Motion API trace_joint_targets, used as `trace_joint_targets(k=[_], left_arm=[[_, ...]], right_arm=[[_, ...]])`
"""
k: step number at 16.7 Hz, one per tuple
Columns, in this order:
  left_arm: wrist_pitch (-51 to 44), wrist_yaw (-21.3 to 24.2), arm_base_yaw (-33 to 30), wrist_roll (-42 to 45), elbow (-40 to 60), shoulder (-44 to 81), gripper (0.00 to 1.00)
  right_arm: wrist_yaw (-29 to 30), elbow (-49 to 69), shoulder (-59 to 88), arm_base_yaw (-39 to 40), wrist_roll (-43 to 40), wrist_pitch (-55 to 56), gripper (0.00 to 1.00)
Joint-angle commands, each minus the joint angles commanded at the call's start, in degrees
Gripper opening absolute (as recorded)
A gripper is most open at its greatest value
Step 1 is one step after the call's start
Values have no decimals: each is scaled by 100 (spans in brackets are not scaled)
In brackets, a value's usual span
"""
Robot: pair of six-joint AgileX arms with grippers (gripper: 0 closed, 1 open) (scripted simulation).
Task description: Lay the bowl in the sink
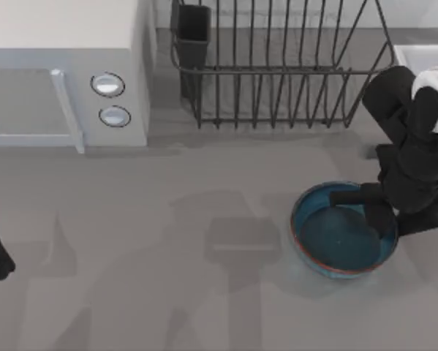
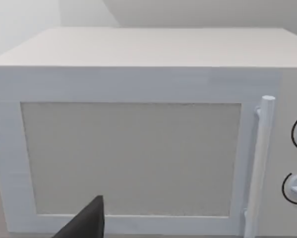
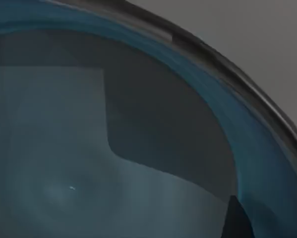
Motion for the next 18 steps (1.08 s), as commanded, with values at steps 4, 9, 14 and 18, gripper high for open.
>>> trace_joint_targets(k=[4,9,14,18], left_arm=[[0,0,0,0,0,0,100],[0,0,0,0,0,0,100],[0,0,0,0,0,0,100],[0,0,0,0,0,0,100]], right_arm=[[-1,797,-141,-18,19,-908,0],[-3,2070,-456,-23,-15,-2707,0],[-3,2558,-663,-32,-45,-3230,0],[-34,2512,-661,-30,-51,-3162,0]])
